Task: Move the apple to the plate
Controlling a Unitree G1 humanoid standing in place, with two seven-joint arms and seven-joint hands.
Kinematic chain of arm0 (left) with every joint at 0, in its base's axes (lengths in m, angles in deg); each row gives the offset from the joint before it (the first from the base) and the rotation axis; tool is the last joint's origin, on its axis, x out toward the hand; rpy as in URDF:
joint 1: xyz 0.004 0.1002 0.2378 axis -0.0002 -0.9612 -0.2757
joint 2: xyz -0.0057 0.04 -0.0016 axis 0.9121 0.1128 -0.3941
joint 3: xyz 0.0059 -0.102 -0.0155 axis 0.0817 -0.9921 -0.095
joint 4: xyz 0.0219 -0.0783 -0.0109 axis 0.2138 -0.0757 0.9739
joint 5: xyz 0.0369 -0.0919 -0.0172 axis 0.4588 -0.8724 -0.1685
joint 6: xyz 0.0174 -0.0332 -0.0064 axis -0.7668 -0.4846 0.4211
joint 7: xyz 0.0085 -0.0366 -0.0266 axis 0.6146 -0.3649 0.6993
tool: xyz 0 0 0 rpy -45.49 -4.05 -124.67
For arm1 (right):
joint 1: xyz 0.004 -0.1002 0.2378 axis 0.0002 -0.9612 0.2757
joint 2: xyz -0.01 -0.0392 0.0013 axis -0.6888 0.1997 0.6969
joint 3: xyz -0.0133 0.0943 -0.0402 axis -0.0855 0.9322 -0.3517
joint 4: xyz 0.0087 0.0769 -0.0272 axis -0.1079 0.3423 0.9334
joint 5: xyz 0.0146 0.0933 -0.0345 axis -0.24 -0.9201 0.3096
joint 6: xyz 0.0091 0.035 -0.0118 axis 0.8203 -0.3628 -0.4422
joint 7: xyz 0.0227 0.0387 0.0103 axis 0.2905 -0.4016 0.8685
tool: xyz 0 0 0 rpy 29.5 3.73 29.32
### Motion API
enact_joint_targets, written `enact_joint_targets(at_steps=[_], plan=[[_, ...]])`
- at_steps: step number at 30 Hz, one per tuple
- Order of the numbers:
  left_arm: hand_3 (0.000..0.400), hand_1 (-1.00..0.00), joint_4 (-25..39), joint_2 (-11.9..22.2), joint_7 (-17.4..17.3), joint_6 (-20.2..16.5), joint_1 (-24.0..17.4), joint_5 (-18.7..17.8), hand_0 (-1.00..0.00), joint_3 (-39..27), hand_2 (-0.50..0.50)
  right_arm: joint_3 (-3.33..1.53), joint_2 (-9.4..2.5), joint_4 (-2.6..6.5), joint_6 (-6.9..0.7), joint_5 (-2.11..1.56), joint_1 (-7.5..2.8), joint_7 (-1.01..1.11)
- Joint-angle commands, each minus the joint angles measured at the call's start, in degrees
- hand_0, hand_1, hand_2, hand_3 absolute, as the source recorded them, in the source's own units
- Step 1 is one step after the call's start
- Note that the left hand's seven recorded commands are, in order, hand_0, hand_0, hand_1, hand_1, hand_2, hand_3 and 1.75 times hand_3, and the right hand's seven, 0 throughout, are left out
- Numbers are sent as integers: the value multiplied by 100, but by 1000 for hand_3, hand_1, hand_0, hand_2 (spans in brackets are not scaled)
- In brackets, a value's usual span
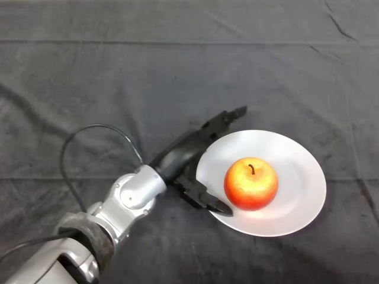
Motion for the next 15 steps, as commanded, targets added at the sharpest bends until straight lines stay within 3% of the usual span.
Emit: enact_joint_targets(at_steps=[1, 15], plan=[[0, 0, 16, 303, 45, 182, -2, -78, 0, -234, 0, 16, 106, -9, 46, -103, 87, 8], [0, 0, -172, 901, -142, 578, -501, -476, 0, -1214, 0, 16, 106, -11, 45, -103, 87, 7]])
